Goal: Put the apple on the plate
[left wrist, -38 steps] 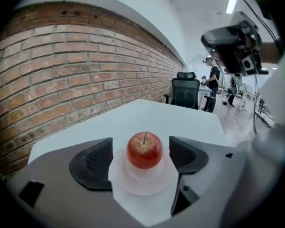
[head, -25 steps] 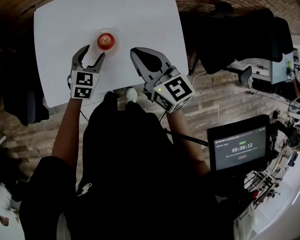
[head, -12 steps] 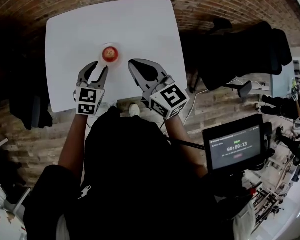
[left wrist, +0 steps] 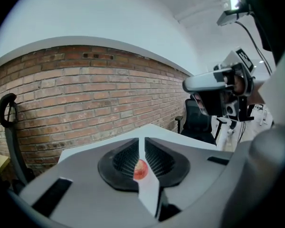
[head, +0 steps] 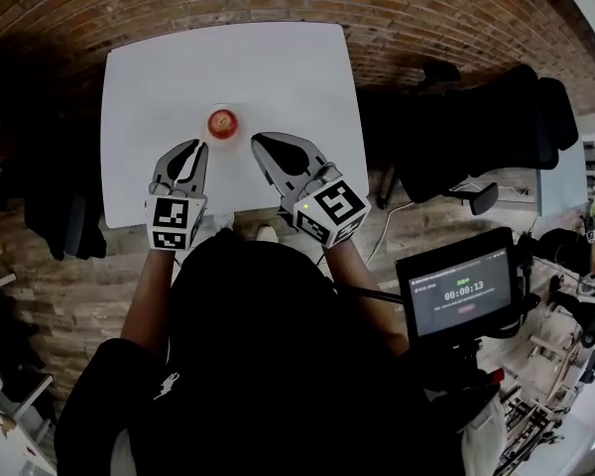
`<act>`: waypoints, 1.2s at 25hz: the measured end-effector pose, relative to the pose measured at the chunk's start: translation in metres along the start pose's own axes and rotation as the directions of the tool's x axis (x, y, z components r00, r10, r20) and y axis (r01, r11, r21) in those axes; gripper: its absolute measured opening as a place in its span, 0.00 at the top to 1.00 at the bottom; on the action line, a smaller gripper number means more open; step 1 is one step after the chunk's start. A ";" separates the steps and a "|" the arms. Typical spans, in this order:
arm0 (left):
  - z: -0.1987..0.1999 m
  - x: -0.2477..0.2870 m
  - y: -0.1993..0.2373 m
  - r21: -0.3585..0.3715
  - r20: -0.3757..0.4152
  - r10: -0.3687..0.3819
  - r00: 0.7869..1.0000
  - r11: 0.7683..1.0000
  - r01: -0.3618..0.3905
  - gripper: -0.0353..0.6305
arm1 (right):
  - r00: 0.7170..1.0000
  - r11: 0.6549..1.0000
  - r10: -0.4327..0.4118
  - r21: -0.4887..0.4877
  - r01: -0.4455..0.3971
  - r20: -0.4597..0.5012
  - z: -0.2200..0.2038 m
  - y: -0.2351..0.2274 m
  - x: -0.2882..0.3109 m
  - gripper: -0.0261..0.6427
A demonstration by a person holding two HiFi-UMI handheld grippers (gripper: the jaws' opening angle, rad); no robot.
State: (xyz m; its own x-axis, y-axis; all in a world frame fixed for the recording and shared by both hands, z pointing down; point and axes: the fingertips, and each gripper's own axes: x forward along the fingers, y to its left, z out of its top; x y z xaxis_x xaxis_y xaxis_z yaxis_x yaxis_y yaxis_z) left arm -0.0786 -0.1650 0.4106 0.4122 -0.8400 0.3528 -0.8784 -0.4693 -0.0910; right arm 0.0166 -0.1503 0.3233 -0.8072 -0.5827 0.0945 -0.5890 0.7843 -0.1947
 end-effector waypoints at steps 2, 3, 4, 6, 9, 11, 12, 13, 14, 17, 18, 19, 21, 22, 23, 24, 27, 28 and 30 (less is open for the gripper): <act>0.003 -0.005 0.002 -0.021 0.009 0.011 1.000 1.000 -0.011 0.90 | 1.000 1.000 0.005 -0.004 -0.005 0.004 0.001 0.001 -0.001 0.96; 0.006 -0.008 0.002 -0.029 0.017 0.015 1.000 0.999 -0.015 0.91 | 1.000 1.000 0.007 -0.005 -0.007 0.006 0.001 0.001 -0.001 0.96; 0.011 -0.010 0.003 -0.032 0.033 0.019 0.999 0.999 -0.018 0.92 | 1.000 1.000 0.009 -0.007 -0.009 0.007 0.001 0.001 -0.002 0.96; 0.019 -0.014 0.003 -0.030 0.061 0.021 0.998 0.999 -0.020 0.94 | 1.000 1.000 0.011 -0.012 -0.011 0.011 0.002 0.001 -0.003 0.96; 0.026 -0.020 0.002 -0.027 0.074 0.018 0.997 1.000 -0.016 0.94 | 1.000 1.000 0.010 -0.016 -0.010 0.014 0.003 0.001 -0.005 0.96; 0.029 -0.023 0.002 -0.023 0.083 0.020 0.996 1.000 -0.018 0.94 | 1.000 1.000 0.008 -0.016 -0.007 0.015 0.003 0.000 -0.006 0.96; 0.030 -0.025 0.003 -0.020 0.086 0.021 0.996 1.000 -0.019 0.94 | 1.000 1.000 0.006 -0.014 -0.005 0.014 0.002 0.000 -0.007 0.96; 0.031 -0.027 0.003 -0.018 0.087 0.022 0.996 1.000 -0.021 0.94 | 1.000 1.000 0.003 -0.010 -0.003 0.012 0.001 0.000 -0.008 0.96; 0.030 -0.030 0.002 -0.016 0.086 0.024 0.996 1.000 -0.023 0.94 | 1.000 1.000 0.001 -0.006 -0.001 0.008 0.000 0.001 -0.010 0.96; 0.029 -0.037 0.004 -0.009 0.081 0.032 0.996 0.999 -0.032 0.94 | 1.000 1.000 -0.003 -0.002 0.003 -0.006 -0.005 0.000 -0.014 0.96; 0.028 -0.040 0.004 -0.010 0.078 0.036 0.996 0.999 -0.035 0.94 | 1.000 1.000 -0.006 -0.001 0.006 -0.011 -0.006 0.000 -0.015 0.96; 0.026 -0.042 0.005 -0.013 0.075 0.040 0.996 0.999 -0.039 0.94 | 1.000 1.000 -0.010 0.001 0.010 -0.015 -0.007 0.000 -0.017 0.96; 0.024 -0.046 0.007 -0.020 0.069 0.047 0.997 0.999 -0.046 0.94 | 1.000 1.000 -0.017 0.000 0.017 -0.025 -0.010 0.000 -0.019 0.96; 0.023 -0.047 0.007 -0.022 0.068 0.050 0.996 0.999 -0.048 0.94 | 0.999 1.000 -0.019 -0.002 0.019 -0.029 -0.010 0.000 -0.019 0.96; 0.023 -0.047 0.007 -0.023 0.068 0.052 0.996 0.998 -0.050 0.94 | 0.999 1.000 -0.020 -0.004 0.020 -0.031 -0.010 0.000 -0.019 0.96; 0.023 -0.047 0.007 -0.021 0.068 0.053 0.996 0.998 -0.051 0.94 | 0.999 1.000 -0.019 -0.005 0.019 -0.031 -0.010 -0.001 -0.019 0.96; 0.022 -0.046 0.005 -0.011 0.069 0.049 0.996 0.999 -0.048 0.94 | 0.999 1.000 -0.022 -0.010 0.021 -0.029 -0.009 -0.002 -0.020 0.96; 0.023 -0.045 0.004 -0.011 0.069 0.047 0.996 0.999 -0.046 0.94 | 0.999 1.000 -0.024 -0.011 0.024 -0.029 -0.009 -0.002 -0.020 0.96; 0.022 -0.043 0.005 -0.027 0.067 0.044 0.997 0.999 -0.042 0.94 | 0.999 0.999 -0.031 -0.010 0.031 -0.032 -0.009 -0.003 -0.021 0.96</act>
State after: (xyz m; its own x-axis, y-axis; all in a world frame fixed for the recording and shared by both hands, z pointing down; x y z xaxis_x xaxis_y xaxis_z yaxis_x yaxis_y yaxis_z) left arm -0.0952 -0.1375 0.3742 0.3884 -0.8762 0.2855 -0.9012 -0.4259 -0.0810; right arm 0.0349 -0.1385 0.3312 -0.7893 -0.5998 0.1313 -0.6139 0.7680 -0.1823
